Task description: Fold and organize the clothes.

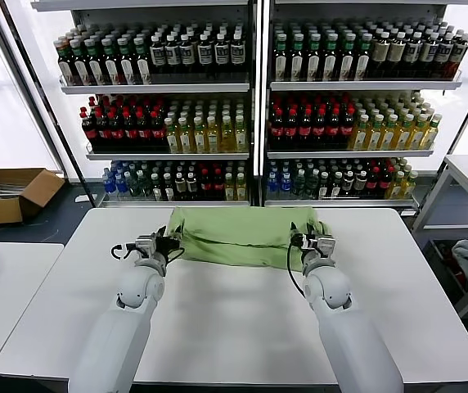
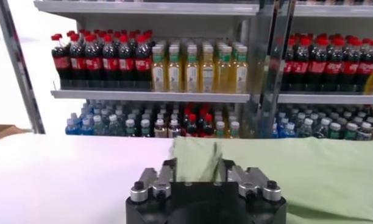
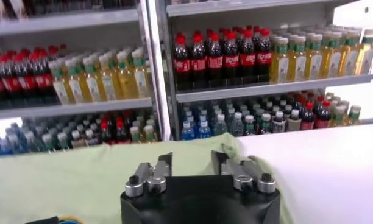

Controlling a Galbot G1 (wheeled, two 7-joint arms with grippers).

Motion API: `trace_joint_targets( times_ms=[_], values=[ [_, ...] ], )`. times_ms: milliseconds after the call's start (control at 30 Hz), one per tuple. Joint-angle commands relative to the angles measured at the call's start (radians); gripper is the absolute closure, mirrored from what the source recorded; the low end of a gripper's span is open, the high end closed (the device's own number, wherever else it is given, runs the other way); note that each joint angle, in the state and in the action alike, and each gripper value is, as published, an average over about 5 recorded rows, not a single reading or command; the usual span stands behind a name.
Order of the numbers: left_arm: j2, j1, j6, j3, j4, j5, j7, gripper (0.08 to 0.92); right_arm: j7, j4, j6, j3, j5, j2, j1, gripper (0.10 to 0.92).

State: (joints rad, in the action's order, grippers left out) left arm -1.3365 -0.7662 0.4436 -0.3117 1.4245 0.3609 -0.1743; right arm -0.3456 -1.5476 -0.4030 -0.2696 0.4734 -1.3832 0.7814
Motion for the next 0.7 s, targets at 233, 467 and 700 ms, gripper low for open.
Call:
trace_joint_targets(
  times_ms=[233, 467, 700],
  values=[
    [0.027, -0.121, 0.098, 0.002, 0.174, -0.028, -0.029, 0.284, -0.116, -0.269, -0.11, -0.027, -0.062, 0.047, 0.202, 0.208],
    [0.032, -0.141, 0.104, 0.003, 0.162, -0.037, -0.017, 0.18, -0.132, -0.305, -0.142, -0.046, -0.065, 0.096, 0.28, 0.203],
    [0.032, -0.133, 0.097, 0.003, 0.14, -0.045, -0.006, 0.177, -0.138, -0.289, -0.154, -0.048, -0.058, 0.111, 0.282, 0.203]
  ],
)
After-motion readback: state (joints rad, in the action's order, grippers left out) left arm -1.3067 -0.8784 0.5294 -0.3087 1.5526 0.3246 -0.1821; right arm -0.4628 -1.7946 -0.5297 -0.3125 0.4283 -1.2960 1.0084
